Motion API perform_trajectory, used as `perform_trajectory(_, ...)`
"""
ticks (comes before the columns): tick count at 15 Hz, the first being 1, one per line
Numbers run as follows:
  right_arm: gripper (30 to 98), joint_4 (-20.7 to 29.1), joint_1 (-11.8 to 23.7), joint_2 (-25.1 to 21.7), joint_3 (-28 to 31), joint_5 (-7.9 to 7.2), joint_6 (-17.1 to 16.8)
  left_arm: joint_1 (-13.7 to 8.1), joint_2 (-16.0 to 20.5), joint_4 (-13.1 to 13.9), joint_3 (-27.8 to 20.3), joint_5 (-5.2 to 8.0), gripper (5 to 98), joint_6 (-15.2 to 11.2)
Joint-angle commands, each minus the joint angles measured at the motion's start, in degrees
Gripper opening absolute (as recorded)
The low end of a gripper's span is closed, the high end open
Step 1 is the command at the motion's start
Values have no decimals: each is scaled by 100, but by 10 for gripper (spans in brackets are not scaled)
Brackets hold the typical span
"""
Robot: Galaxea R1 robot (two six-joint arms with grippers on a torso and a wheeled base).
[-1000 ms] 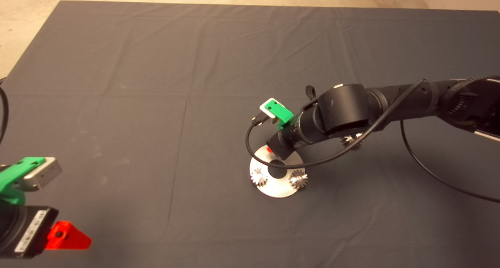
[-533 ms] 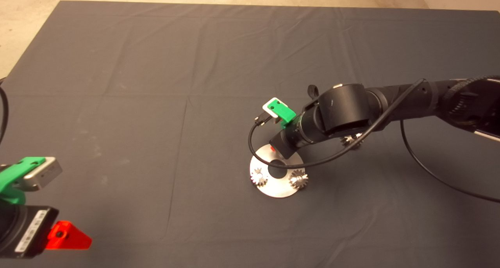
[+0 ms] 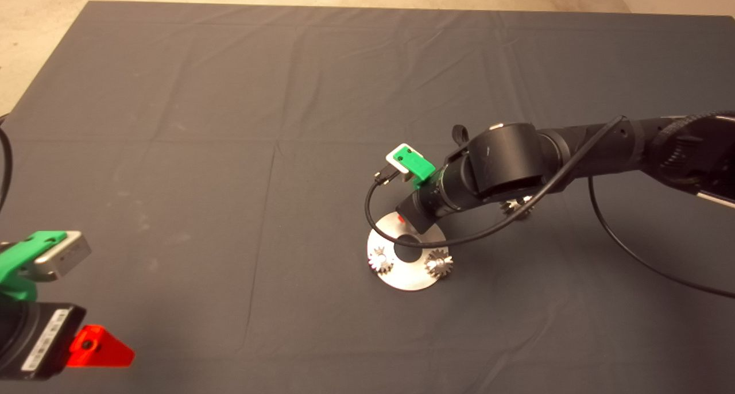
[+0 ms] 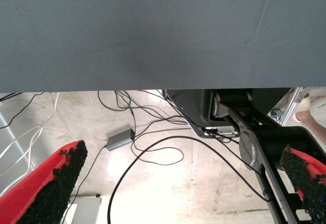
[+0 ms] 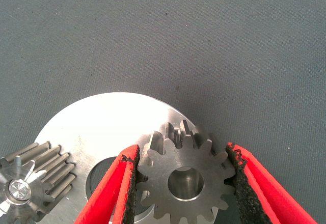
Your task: Remove an incorrectly installed larger gear and replace it with the correct smaller gear
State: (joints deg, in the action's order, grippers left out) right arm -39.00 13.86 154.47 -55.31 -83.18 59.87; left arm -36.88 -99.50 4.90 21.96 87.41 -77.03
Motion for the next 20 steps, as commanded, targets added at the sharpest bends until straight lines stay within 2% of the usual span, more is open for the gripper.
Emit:
perform_trajectory(1,421,-62,73,18,48,-50,34,-74,40,125,-96,760,982,30)
perform_trajectory(20,421,-187,38,122,-154,-23,60,-74,31,125,-96,760,982,37)
